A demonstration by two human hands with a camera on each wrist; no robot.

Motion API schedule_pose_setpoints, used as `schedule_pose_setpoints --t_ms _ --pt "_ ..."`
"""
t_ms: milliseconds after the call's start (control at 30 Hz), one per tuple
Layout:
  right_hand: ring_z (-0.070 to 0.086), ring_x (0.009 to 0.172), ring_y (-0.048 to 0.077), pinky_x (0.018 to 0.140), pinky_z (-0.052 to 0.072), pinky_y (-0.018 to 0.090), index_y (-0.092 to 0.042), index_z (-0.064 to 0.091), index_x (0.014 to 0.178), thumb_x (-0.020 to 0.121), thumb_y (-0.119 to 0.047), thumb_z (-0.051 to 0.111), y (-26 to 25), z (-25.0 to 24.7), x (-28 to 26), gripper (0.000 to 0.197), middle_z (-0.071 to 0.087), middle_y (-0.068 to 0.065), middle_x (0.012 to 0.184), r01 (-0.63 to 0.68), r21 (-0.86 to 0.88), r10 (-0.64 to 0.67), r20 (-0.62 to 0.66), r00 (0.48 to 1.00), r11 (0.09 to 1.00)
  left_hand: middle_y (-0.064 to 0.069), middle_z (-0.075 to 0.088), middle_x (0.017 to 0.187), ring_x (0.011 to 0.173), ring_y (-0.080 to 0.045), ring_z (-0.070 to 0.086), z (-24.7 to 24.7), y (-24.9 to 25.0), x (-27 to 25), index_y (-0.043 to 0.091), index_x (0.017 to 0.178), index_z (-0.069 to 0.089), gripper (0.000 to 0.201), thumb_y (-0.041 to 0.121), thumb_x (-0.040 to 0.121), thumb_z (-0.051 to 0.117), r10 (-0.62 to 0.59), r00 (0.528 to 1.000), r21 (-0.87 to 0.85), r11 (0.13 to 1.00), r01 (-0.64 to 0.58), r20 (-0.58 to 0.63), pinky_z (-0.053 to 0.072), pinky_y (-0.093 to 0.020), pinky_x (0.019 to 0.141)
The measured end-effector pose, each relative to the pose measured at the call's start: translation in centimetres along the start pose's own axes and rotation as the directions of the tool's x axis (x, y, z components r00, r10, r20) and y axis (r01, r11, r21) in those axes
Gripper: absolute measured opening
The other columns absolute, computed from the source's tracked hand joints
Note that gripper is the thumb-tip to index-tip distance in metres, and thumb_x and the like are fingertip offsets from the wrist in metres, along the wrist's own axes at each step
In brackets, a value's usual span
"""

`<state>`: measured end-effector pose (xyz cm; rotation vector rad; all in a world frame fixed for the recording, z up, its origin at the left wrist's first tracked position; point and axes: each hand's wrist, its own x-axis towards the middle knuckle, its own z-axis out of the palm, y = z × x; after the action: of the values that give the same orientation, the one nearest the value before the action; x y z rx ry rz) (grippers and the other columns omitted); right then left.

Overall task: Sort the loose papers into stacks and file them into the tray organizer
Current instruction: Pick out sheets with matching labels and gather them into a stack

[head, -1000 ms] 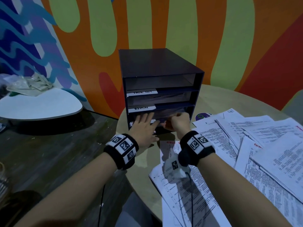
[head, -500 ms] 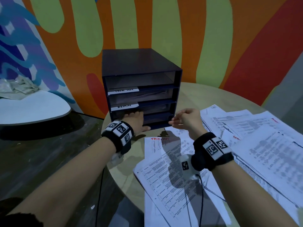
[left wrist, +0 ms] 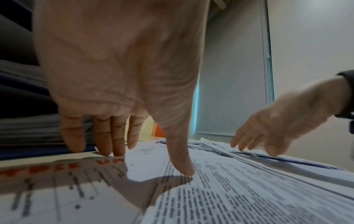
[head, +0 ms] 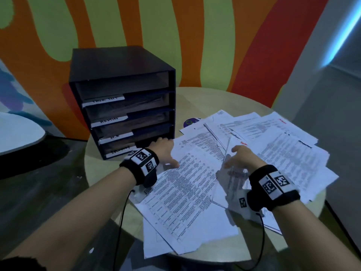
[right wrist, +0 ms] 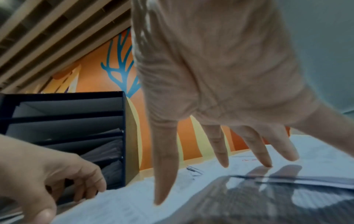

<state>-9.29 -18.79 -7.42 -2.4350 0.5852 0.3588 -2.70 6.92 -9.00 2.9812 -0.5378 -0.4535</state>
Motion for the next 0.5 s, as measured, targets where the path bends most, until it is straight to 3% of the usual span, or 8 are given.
schedule_pose_setpoints --t_ms 33,100,167,233,367,433,500 --pt "0.048 0.119 0.033 0.089 0.053 0.036 -0.009 0.048 0.129 0.071 -0.024 0.080 0.8 0.0 -0.1 0.068 0.046 0.015 0.134 -0.027 -0.114 0.027 0.004 1.000 0.993 -0.011 0.043 0.133 0.123 -0.031 0.039 0.2 0.3 0.1 0.008 0.133 0.042 0.084 0.058 0.074 0.074 0.004 1.000 -0.029 1.000 -0.004 0.018 0.041 -0.045 0.099" --pt "0.045 0.124 0.034 0.097 0.048 0.043 -0.012 0.047 0.132 0.065 -0.033 0.084 1.9 0.2 -0.4 0.079 0.042 0.014 0.139 -0.042 -0.240 0.052 0.037 0.998 0.970 -0.012 0.042 0.133 0.122 -0.030 0.040 0.5 0.9 0.5 0.008 0.134 0.042 0.085 0.053 0.072 0.078 0.012 0.999 -0.088 0.996 -0.009 0.036 0.041 -0.045 0.100" --pt "0.032 0.136 0.038 0.105 0.039 0.050 -0.014 0.036 0.142 0.065 -0.040 0.086 2.5 0.5 -0.7 0.096 0.031 0.015 0.146 -0.017 -0.299 0.045 0.085 0.995 0.954 -0.011 0.042 0.134 0.122 -0.029 0.042 0.8 1.6 1.1 0.008 0.136 0.042 0.088 0.048 0.070 0.082 0.021 0.999 -0.135 0.991 -0.016 0.032 0.042 -0.042 0.100" --pt "0.022 0.141 0.040 0.109 0.033 0.053 -0.015 0.028 0.146 0.066 -0.043 0.086 2.7 0.7 -0.8 0.102 0.023 0.015 0.151 -0.004 -0.317 0.038 0.102 0.994 0.948 -0.010 0.043 0.135 0.123 -0.028 0.044 0.9 2.0 1.7 0.009 0.137 0.042 0.090 0.046 0.067 0.085 0.013 0.999 -0.182 0.983 -0.007 0.033 0.043 -0.042 0.100" --pt "0.019 0.141 0.042 0.109 0.033 0.054 -0.015 0.028 0.144 0.069 -0.041 0.085 2.6 0.9 -0.7 0.098 0.023 0.016 0.150 -0.004 -0.302 0.033 0.090 0.995 0.953 -0.010 0.046 0.130 0.121 -0.028 0.045 1.1 2.6 2.5 0.006 0.132 0.045 0.081 0.041 0.071 0.084 -0.027 0.999 -0.248 0.968 0.035 0.035 0.045 -0.042 0.099" --pt "0.018 0.140 0.042 0.109 0.034 0.054 -0.014 0.031 0.143 0.069 -0.040 0.085 2.6 0.8 -0.8 0.095 0.023 0.016 0.149 -0.001 -0.295 0.028 0.085 0.996 0.956 -0.008 0.052 0.113 0.108 -0.026 0.052 1.3 2.9 2.8 0.006 0.115 0.052 0.053 0.034 0.079 0.079 -0.038 0.999 -0.327 0.945 0.034 -0.008 0.047 -0.034 0.086" --pt "0.018 0.140 0.042 0.109 0.033 0.053 -0.014 0.031 0.143 0.070 -0.039 0.085 2.8 0.8 -1.0 0.094 0.023 0.016 0.149 0.010 -0.289 0.016 0.088 0.996 0.957 -0.006 0.048 0.085 0.081 -0.022 0.050 1.4 3.2 3.2 0.012 0.083 0.050 0.023 0.023 0.085 0.071 -0.074 0.992 -0.404 0.914 0.027 -0.101 0.036 -0.030 0.062"
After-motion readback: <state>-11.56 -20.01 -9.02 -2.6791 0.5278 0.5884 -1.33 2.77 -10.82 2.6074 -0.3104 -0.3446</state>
